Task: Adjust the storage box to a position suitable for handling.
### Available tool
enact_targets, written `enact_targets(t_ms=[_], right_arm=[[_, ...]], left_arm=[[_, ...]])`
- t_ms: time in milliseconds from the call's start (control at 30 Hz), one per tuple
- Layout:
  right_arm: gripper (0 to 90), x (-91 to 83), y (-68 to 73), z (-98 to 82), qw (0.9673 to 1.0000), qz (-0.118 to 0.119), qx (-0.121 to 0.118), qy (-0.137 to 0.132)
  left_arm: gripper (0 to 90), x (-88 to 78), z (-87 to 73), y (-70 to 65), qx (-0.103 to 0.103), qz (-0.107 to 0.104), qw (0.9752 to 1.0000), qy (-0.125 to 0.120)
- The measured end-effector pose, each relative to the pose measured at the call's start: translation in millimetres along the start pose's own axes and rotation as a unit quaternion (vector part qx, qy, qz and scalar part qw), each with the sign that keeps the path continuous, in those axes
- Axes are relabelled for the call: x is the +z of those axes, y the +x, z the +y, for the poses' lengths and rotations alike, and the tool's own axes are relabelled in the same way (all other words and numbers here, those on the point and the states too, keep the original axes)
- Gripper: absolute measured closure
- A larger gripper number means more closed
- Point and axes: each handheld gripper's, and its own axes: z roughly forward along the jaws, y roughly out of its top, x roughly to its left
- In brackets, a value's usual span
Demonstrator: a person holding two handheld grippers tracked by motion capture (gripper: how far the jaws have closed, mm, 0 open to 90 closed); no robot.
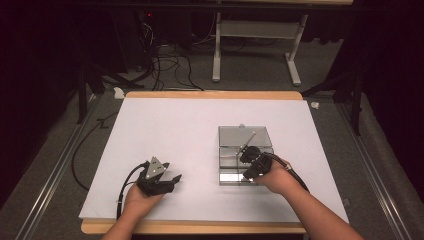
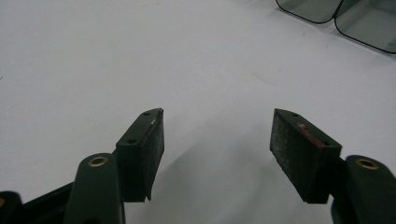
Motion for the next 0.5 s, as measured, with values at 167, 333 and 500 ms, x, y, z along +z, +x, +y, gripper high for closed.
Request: enact_targets(t_ms=[167, 333, 500], right_arm=[[86.4, 3.3, 1.1, 0.7, 1.0, 0.002, 0.006, 0.002], [85.7, 6.1, 1.5, 0.2, 1.0, 0.0, 0.0, 0.003], [83.3, 4.0, 1.1, -0.1, 1.0, 0.004, 0.006, 0.003]], left_arm=[[35.6, 0.0, 0.0, 0.0, 0.0, 0.0, 1.0, 0.0], [35.6, 0.0, 0.0, -0.2, 0.0, 0.0, 1.0, 0.0], [35.6, 0.0, 0.0, -0.1, 0.0, 0.0, 1.0, 0.0]])
